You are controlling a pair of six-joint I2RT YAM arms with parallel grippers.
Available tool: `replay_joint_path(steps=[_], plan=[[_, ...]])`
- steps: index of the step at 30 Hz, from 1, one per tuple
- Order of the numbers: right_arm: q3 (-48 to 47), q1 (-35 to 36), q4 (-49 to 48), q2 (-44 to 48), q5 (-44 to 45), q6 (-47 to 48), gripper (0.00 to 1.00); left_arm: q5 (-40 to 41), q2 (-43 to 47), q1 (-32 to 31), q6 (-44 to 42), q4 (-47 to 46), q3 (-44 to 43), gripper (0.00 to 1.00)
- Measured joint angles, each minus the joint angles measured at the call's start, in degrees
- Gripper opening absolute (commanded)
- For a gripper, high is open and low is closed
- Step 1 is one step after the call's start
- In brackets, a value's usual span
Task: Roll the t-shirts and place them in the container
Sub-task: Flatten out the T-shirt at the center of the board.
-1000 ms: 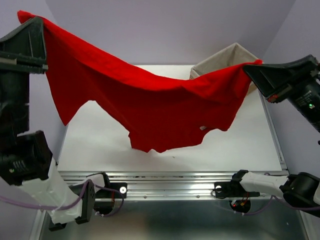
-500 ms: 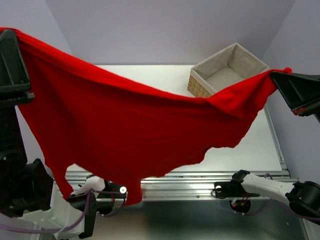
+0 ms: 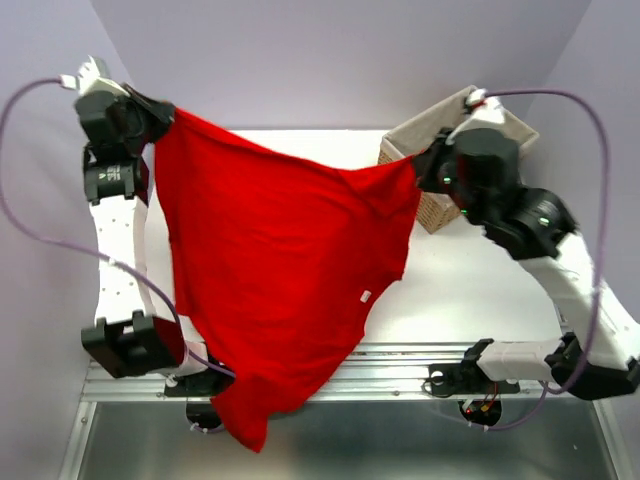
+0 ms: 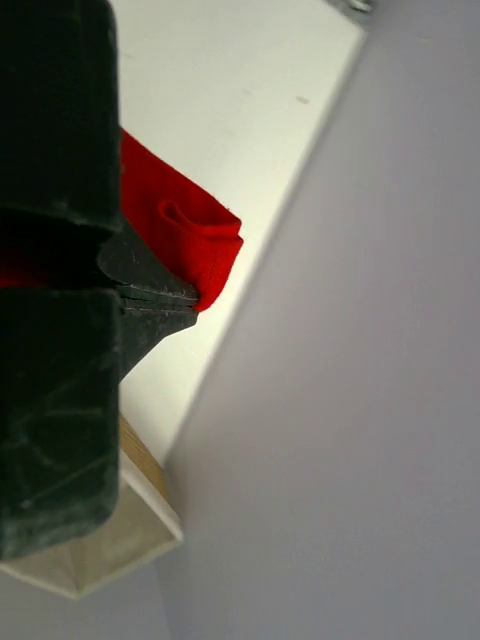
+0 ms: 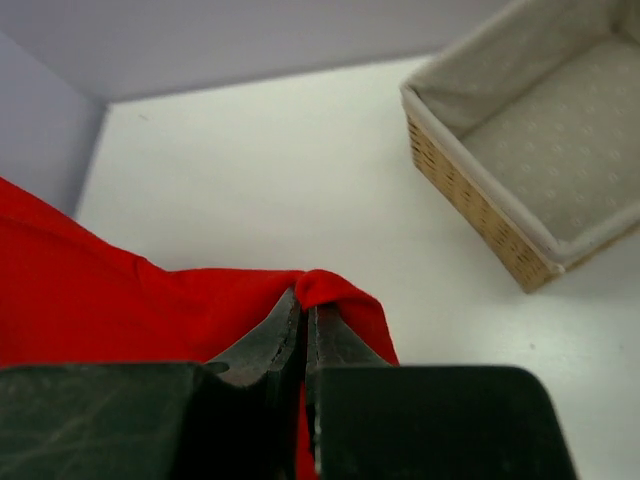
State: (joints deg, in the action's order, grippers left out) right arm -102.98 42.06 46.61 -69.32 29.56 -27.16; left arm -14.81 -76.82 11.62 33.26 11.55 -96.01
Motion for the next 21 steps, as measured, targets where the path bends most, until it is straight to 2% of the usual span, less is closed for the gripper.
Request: replay_joint_path(steps=[3,7,11,15,21], plan=[[4.0,0.0,1.1,-4.3,2.7,0.3,0.01,-0.1,-5.4,-0.4,-1.9,-0.6,9.6,0.00],[7.2,-0.2,1.5,-9.9,4.8,0.6,0.01,0.4,-12.0,-1.4,-3.9,-1.7,15.2,0.00],[9.9,-2.5,0.6,-13.6,4.4,1.3,0.01,1.6,-17.2,-3.1,-5.8,-3.6,15.8,0.00],[11.4,-7.8,-2.5,-18.1,2.8,2.3,0.01,2.5,-20.8,-4.6,-7.0,-5.5,15.6,0.00],[11.7,-12.9,-6.4,-23.6,0.6,3.6,0.01,3.8,-27.7,-5.9,-7.7,-7.2,11.6,0.00]])
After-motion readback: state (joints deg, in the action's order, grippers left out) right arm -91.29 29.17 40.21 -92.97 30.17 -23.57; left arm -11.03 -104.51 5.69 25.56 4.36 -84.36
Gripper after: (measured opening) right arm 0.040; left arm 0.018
